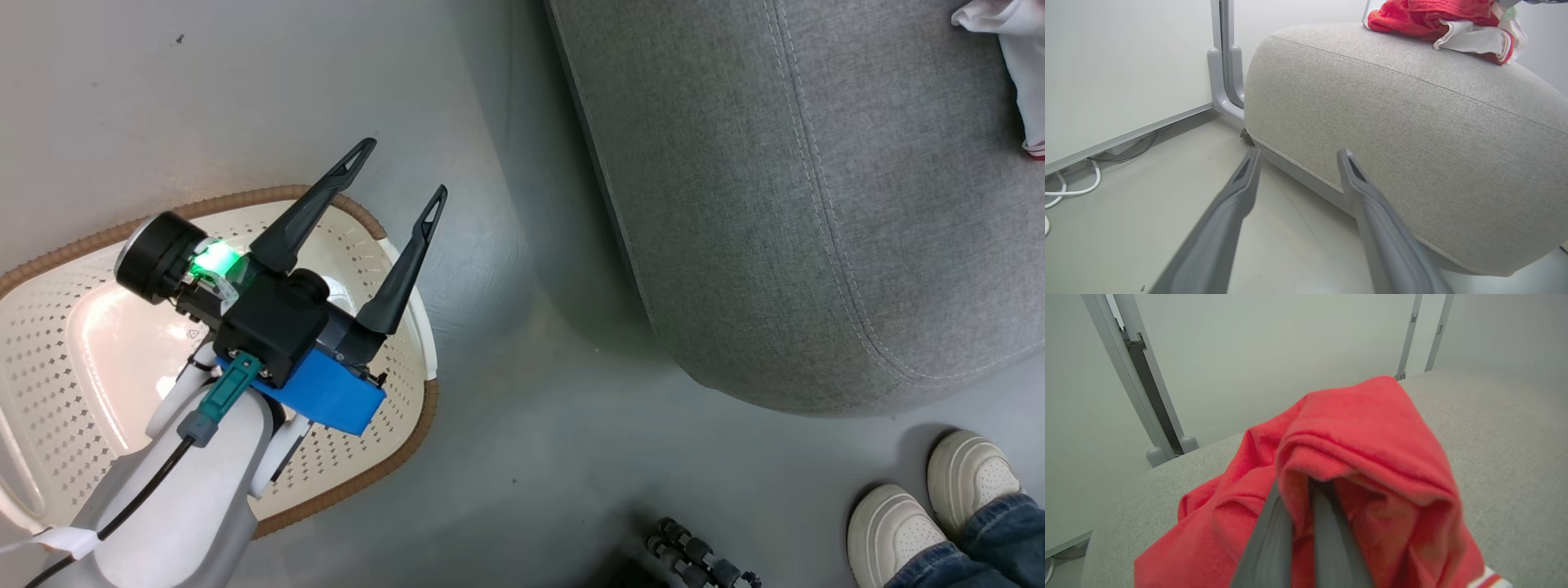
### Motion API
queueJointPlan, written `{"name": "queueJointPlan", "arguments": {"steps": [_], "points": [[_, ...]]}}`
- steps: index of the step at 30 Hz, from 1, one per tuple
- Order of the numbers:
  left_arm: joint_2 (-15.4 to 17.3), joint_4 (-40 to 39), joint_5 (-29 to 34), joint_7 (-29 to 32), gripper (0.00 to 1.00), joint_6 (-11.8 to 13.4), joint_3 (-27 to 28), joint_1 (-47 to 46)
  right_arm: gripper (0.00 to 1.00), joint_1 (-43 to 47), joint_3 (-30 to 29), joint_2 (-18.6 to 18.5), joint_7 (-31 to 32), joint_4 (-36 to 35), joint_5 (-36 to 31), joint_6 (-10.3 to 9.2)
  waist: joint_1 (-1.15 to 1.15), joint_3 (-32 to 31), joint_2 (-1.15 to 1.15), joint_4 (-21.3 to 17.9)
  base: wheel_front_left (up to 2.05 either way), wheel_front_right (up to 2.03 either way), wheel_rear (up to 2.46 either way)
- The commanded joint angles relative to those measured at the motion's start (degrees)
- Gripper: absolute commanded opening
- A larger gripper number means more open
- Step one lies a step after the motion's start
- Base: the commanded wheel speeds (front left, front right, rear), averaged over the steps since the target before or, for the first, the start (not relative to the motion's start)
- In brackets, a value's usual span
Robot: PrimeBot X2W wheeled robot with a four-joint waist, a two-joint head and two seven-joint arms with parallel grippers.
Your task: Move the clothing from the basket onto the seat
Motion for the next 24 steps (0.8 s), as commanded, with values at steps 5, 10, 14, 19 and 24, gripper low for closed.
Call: {"name": "queueJointPlan", "arguments": {"steps": [5,10,14,19,24], "points": [[-0.55,1.05,-0.22,-0.79,1.00,0.36,-0.29,-1.58,0.00,-1.49,0.05,0.54,-0.43,0.87,0.20,0.03,-0.01,-0.61,0.00,0.38,0.00,0.00,0.00],[-1.80,2.96,-0.78,-1.65,1.00,0.45,-0.68,-1.92,0.96,0.26,1.71,0.58,-0.48,0.92,-0.11,0.03,-0.01,-2.53,0.00,0.87,0.00,0.00,0.00],[-3.51,5.34,-1.76,-2.62,1.00,0.42,-0.95,-1.64,1.00,3.17,4.21,0.24,-0.46,0.53,-0.74,0.03,-0.01,-5.58,0.00,1.69,0.00,0.00,0.00],[-5.74,9.31,-3.32,-3.36,1.00,0.63,-0.14,0.57,1.00,7.89,5.41,1.73,-0.46,-1.94,-1.46,0.03,-0.01,-11.57,0.00,2.52,0.00,0.00,0.00],[-8.27,10.93,-5.18,-3.50,1.00,0.97,2.75,3.91,1.00,13.55,7.13,3.09,-0.46,-4.99,-2.38,0.03,-0.01,-18.09,0.00,3.64,0.00,0.00,0.00]]}}
